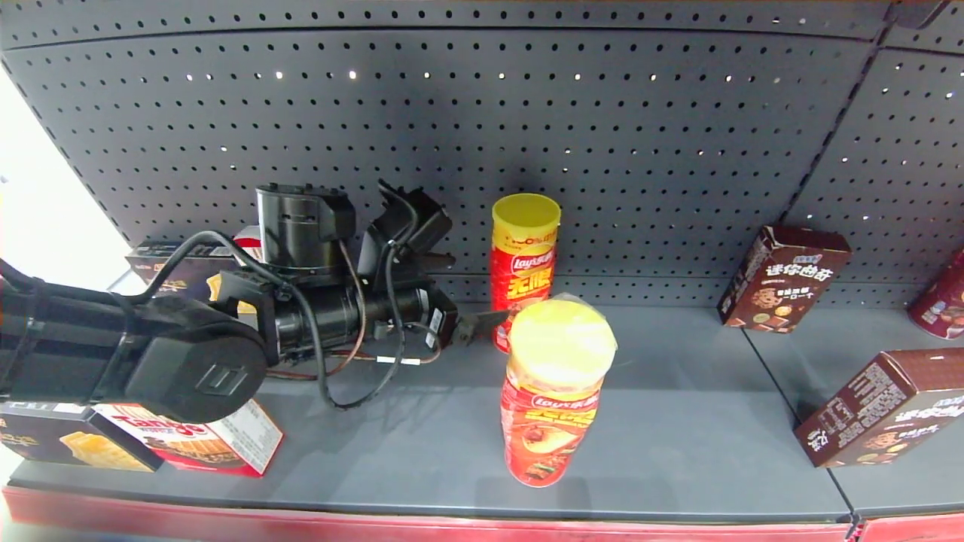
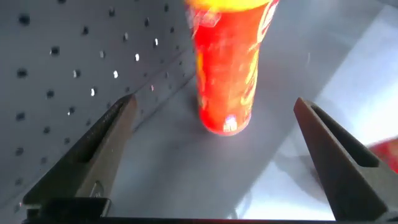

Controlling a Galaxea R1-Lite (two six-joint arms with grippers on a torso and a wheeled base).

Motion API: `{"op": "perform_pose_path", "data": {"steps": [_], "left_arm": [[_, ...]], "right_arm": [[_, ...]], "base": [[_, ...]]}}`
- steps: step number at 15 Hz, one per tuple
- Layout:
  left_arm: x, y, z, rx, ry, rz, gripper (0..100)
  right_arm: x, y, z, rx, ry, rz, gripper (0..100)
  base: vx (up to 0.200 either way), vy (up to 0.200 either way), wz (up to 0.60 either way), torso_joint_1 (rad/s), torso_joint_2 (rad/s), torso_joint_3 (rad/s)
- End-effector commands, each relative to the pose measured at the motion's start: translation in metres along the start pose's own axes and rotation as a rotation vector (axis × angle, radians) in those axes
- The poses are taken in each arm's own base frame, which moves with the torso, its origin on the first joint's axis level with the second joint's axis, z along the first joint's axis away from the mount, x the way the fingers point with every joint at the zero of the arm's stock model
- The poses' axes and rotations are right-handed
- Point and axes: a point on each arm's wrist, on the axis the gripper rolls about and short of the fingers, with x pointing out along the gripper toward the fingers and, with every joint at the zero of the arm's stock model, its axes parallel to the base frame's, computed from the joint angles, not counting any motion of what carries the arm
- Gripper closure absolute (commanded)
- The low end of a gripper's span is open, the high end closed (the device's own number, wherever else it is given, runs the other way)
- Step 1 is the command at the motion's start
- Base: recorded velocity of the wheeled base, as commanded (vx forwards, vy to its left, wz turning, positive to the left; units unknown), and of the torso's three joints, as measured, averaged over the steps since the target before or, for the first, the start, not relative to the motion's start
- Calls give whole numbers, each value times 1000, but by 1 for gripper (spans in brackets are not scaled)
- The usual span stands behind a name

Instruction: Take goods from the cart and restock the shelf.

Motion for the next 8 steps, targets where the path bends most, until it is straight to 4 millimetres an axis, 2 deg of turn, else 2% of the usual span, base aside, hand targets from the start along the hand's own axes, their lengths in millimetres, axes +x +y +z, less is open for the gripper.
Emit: {"op": "perform_pose_path", "data": {"steps": [1, 5, 8], "left_arm": [[17, -3, -10, -5, 29, 1, 0], [28, -1, -13, -9, 49, 51, 0], [27, 2, -13, -12, 50, 68, 0]], "right_arm": [[0, 0, 0, 0, 1, 0, 0], [0, 0, 0, 0, 1, 0, 0], [0, 0, 0, 0, 1, 0, 0]], "base": [[0, 0, 0, 0, 0, 0], [0, 0, 0, 0, 0, 0], [0, 0, 0, 0, 0, 0]]}}
